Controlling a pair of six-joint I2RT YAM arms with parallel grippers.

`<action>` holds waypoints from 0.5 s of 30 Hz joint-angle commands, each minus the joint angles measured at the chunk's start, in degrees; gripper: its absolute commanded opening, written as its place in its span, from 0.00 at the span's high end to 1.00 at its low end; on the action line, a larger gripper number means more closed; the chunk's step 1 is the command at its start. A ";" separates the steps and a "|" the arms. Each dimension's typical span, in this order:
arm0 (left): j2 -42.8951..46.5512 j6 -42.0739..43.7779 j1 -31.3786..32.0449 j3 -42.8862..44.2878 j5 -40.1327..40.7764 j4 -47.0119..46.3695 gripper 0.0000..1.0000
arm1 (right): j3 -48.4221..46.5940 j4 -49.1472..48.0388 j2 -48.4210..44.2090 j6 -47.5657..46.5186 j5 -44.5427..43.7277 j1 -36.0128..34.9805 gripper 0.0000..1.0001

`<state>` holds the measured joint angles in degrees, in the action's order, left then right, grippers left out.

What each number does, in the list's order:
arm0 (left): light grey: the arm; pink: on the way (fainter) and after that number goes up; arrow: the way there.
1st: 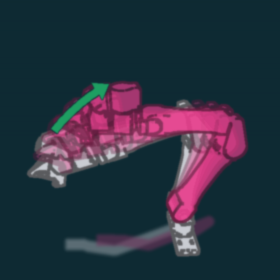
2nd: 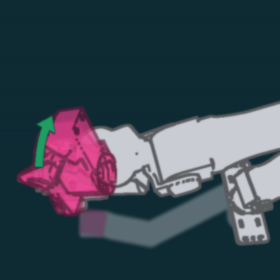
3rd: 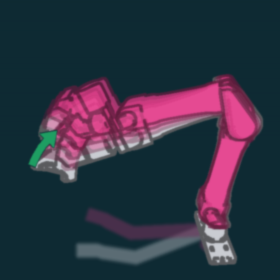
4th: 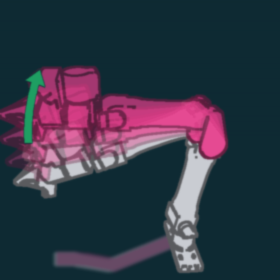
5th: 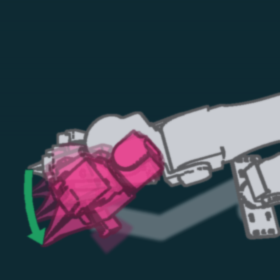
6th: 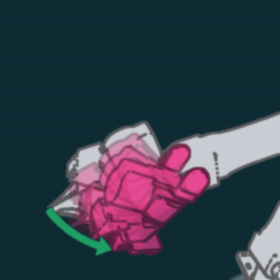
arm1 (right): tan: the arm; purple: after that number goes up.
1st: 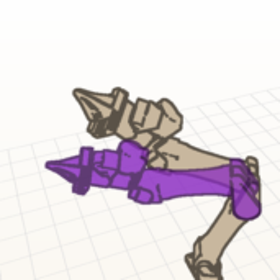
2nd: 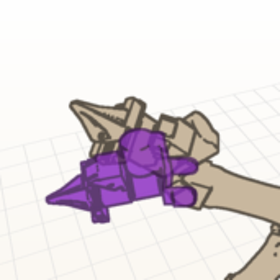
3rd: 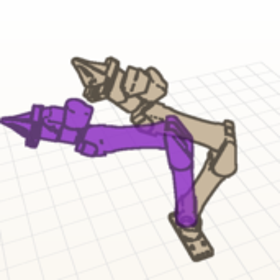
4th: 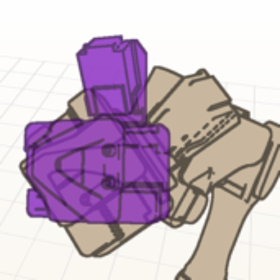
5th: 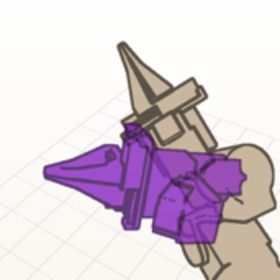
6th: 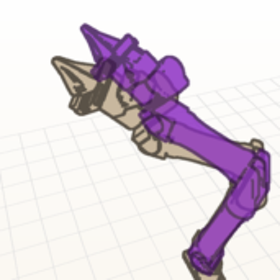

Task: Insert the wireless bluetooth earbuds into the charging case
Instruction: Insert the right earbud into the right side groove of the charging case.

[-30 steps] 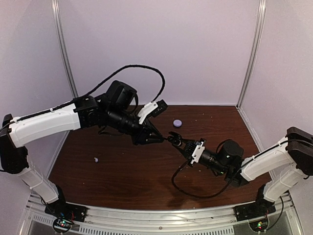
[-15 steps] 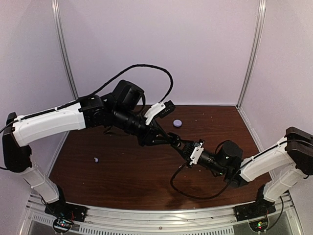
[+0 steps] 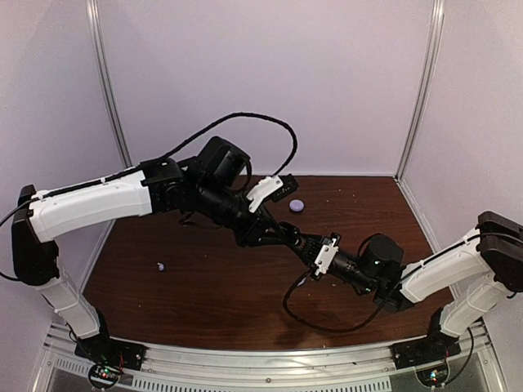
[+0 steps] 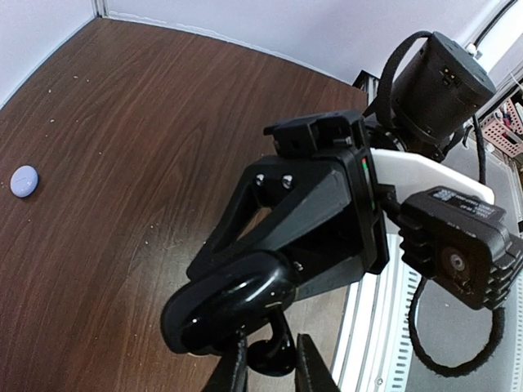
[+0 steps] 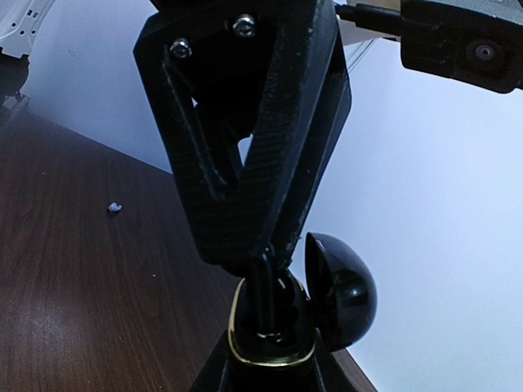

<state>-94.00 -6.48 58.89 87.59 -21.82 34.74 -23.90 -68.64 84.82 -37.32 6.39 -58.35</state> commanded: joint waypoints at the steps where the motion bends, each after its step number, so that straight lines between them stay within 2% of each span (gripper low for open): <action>1: -0.94 0.81 0.46 2.28 0.94 0.11 0.96 | -1.38 -0.71 0.28 0.49 -0.67 -0.54 1.00; 15: -3.68 1.11 1.11 5.05 4.35 3.05 0.96 | -1.96 0.20 0.94 0.95 -0.86 -0.80 1.00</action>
<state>-96.38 -6.26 59.68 90.52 -19.79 36.84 -24.08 -67.90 85.23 -37.30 5.76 -58.65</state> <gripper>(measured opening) 0.186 0.238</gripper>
